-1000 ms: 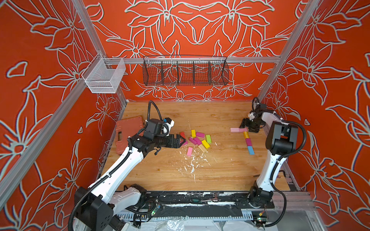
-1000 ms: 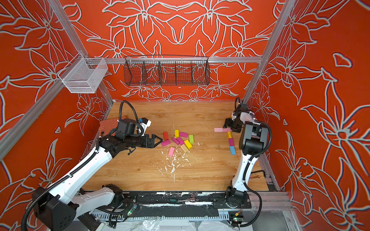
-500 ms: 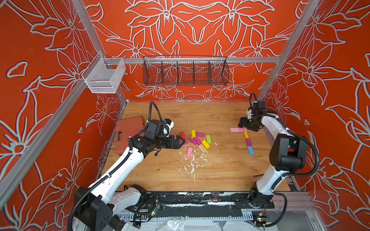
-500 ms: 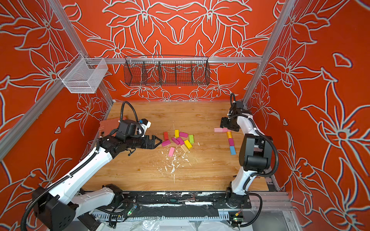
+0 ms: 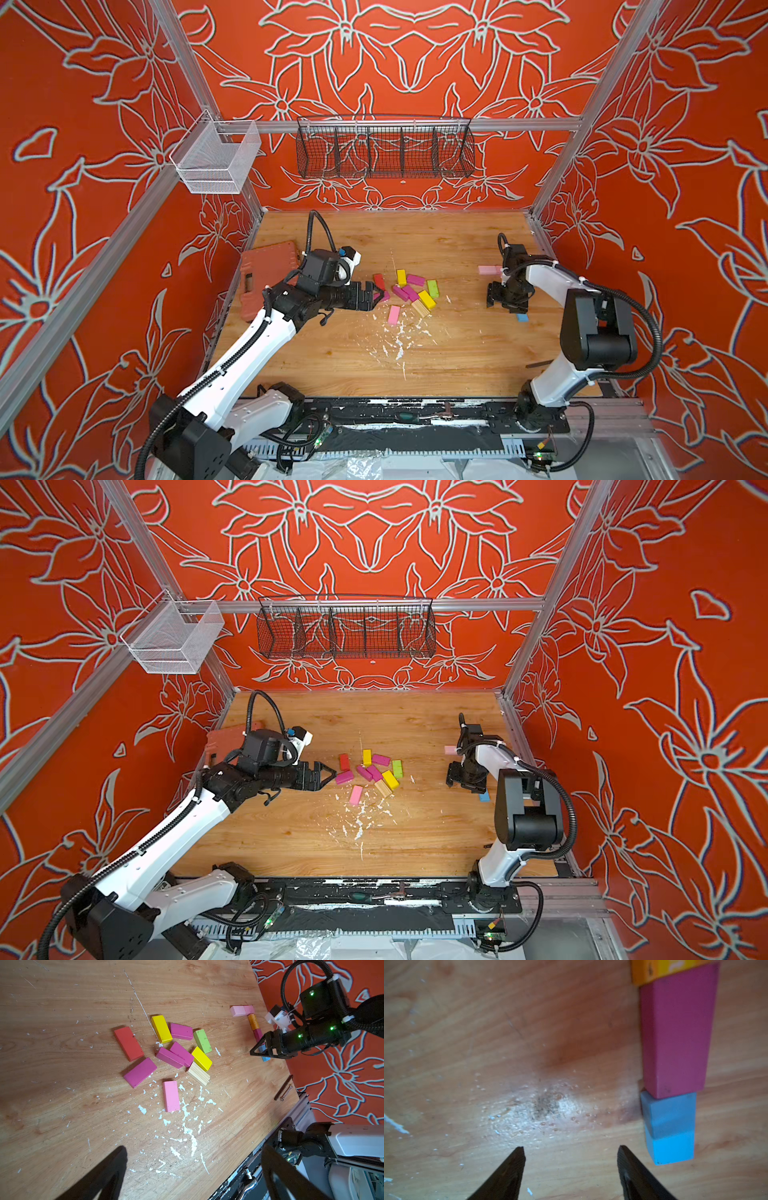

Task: Assemble the number 7 with building blocks
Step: Adjust the building block at the center of the board.

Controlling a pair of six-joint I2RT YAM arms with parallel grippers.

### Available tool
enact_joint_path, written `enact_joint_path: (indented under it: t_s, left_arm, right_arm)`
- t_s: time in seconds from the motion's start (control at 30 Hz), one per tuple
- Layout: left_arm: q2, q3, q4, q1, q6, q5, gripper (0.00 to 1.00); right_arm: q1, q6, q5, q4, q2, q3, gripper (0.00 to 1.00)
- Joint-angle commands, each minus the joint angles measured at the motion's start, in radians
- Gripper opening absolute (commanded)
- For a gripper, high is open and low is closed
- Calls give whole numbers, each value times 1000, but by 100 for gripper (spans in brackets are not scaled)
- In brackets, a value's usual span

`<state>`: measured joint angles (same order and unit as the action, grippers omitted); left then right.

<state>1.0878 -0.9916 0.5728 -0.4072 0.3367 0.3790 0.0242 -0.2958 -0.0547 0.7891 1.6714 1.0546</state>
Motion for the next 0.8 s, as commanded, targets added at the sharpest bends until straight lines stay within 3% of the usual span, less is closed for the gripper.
enact_joint_path:
  t_s: [0.0, 0.77]
  left_arm:
    - [-6, -4, -22, -5, 2, 21, 98]
    - [4, -8, -31, -5, -7, 12, 98]
  right_arm:
    - [0, -17, 28, -33, -21, -8, 73]
    - [8, 26, 114, -128, 76, 16, 74]
